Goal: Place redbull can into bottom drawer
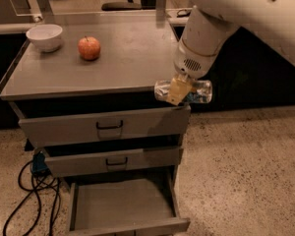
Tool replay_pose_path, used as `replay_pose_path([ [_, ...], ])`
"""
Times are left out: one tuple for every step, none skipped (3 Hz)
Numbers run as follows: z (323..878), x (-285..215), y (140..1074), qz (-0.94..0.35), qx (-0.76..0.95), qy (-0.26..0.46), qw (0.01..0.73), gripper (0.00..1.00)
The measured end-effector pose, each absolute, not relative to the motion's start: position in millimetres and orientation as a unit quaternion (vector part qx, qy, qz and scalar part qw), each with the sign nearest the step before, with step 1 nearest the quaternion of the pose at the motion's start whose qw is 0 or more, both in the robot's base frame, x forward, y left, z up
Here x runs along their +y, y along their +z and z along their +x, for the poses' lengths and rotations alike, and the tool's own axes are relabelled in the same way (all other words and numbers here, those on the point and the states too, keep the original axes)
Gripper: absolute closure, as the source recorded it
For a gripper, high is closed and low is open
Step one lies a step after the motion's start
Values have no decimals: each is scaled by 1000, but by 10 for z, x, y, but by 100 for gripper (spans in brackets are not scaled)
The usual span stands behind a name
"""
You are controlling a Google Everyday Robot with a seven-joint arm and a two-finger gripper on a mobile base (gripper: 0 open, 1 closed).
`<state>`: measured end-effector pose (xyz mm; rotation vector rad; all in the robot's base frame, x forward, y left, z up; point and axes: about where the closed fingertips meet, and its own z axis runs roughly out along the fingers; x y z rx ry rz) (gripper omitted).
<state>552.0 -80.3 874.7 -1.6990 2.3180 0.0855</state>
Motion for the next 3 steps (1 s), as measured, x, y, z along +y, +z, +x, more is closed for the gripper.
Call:
replay_pose_path([
  [4864,-546,9059,-620,766,26,169,100],
  [4542,-443,9284,-632,752,22,186,100],
  [4599,-483,9229,-626,756,27,189,100],
])
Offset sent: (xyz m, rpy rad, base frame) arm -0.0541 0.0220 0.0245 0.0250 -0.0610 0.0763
